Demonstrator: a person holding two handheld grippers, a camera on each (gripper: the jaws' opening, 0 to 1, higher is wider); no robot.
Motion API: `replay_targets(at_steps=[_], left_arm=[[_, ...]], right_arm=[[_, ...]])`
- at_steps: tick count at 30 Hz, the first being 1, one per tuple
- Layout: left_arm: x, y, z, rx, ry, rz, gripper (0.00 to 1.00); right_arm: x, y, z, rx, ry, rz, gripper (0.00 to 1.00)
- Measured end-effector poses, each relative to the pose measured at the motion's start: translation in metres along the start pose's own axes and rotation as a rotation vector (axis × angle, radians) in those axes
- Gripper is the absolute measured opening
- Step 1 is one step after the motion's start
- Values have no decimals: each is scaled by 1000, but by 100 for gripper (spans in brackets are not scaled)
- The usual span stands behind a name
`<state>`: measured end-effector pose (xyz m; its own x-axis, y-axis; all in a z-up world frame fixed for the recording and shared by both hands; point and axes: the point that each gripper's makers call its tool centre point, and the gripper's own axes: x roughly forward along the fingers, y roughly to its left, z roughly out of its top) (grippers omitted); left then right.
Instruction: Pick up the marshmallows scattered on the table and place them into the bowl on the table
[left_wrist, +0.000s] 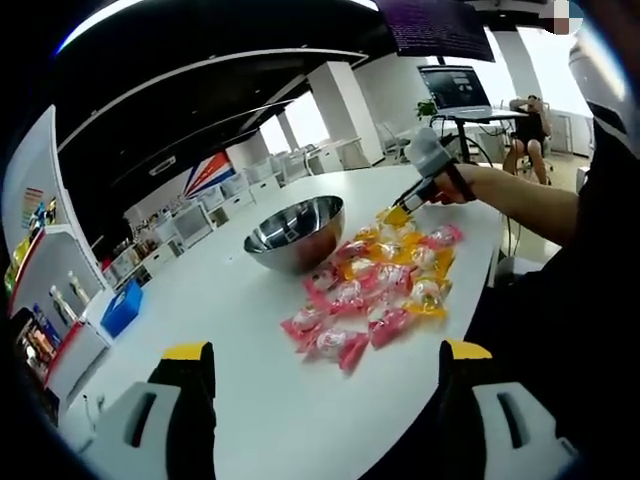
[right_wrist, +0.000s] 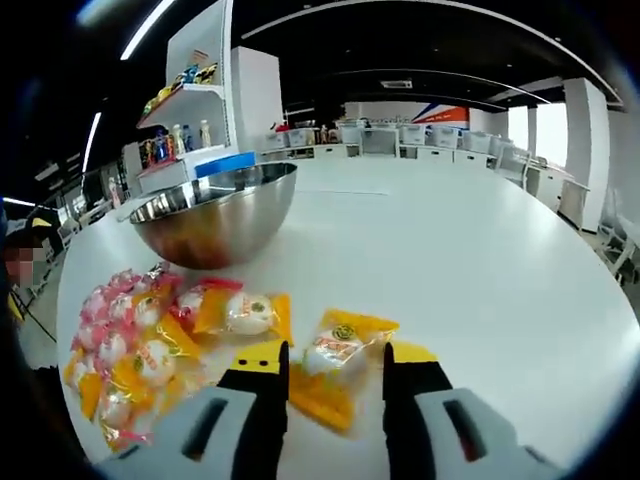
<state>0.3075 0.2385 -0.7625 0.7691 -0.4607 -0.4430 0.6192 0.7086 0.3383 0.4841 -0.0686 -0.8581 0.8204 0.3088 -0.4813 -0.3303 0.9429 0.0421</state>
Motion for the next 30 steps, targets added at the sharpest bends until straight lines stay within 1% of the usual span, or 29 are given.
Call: replay_targets(at_steps=[2, 4, 7, 10, 14, 18, 26, 30], left_arm=[[0, 1, -1, -9, 6, 6, 93], [0, 6, -1, -36, 4, 19, 94], [0, 6, -2, -28, 4, 24, 94], [0, 6, -4, -23, 11, 23, 94], [0, 5, -3, -23, 8, 22, 94], [-1, 5, -3, -23, 5, 22, 94], [-1, 4, -2, -21, 4, 20, 93], [-2, 4, -1, -26, -3, 19, 93]], right_arm=[[0, 0, 0, -8, -4, -3, 32], [-1, 0, 0, -10, -9, -3, 32], [-2, 2, -1, -21, -14, -2, 30], [-2, 4, -2, -38, -17, 7, 23], [-2, 3, -3, -72, -18, 7, 21], [-2, 4, -3, -86, -25, 15, 18], [-2, 6, 0, -167, -42, 11, 14], [-3, 5, 1, -166, -44, 13, 13]])
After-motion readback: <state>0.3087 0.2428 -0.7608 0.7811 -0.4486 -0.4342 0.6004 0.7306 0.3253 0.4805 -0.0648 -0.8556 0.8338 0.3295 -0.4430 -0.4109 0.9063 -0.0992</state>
